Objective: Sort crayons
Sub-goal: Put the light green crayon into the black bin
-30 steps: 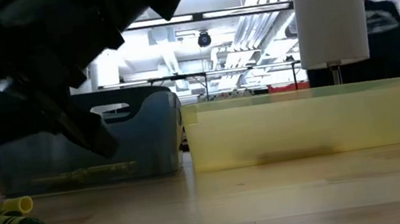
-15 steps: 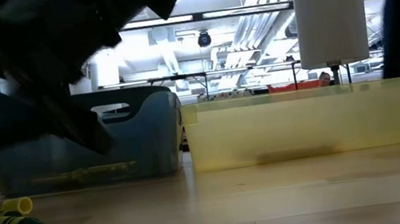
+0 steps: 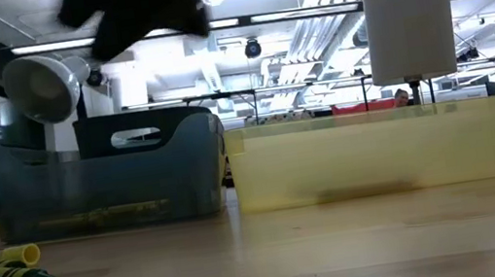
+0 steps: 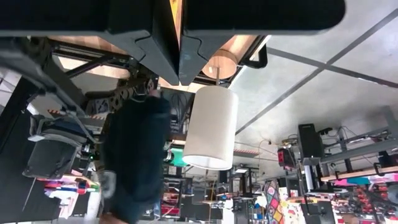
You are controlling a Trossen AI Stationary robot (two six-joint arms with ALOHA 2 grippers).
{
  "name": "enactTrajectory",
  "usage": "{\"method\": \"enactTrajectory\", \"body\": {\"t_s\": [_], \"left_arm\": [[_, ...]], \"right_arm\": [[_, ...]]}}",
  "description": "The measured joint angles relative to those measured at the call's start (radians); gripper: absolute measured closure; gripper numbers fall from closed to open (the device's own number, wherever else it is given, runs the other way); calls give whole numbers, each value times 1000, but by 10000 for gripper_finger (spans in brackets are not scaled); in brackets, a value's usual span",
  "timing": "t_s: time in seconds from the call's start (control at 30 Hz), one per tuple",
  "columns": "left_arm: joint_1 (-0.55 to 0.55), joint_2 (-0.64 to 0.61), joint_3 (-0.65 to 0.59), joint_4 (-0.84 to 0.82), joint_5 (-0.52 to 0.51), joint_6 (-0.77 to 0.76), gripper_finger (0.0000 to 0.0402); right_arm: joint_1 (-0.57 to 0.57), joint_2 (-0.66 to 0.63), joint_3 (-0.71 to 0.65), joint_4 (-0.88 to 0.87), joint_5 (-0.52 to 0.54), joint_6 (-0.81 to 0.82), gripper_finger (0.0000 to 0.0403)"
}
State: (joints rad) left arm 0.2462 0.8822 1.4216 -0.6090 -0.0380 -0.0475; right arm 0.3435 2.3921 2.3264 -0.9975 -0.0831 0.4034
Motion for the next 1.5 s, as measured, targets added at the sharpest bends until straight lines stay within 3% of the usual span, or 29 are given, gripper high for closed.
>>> {"method": "enactTrajectory", "body": {"t_s": [0.17,0.37,0.6,0.77,0.97,1.13,1.3,1.5], "left_arm": [[0,4,0,2,0,0,402],[0,25,0,5,0,0,402],[0,48,0,54,0,0,402],[0,58,0,70,0,-1,402],[0,77,0,95,-32,-39,402],[0,94,0,100,-76,-55,401],[0,110,0,100,-88,-55,402],[0,128,0,96,-89,-51,402]], "right_arm": [[25,-37,0,-139,-35,-49,321],[47,-41,-47,-91,-49,-173,376],[-16,-88,-293,1,-298,-304,398],[11,-333,-656,103,-329,-360,402],[65,-779,-1203,519,-259,-145,402],[111,-1064,-1490,752,-145,66,402],[162,-1188,-1589,760,-144,205,402],[266,-1155,-1537,708,-156,308,402]]}}
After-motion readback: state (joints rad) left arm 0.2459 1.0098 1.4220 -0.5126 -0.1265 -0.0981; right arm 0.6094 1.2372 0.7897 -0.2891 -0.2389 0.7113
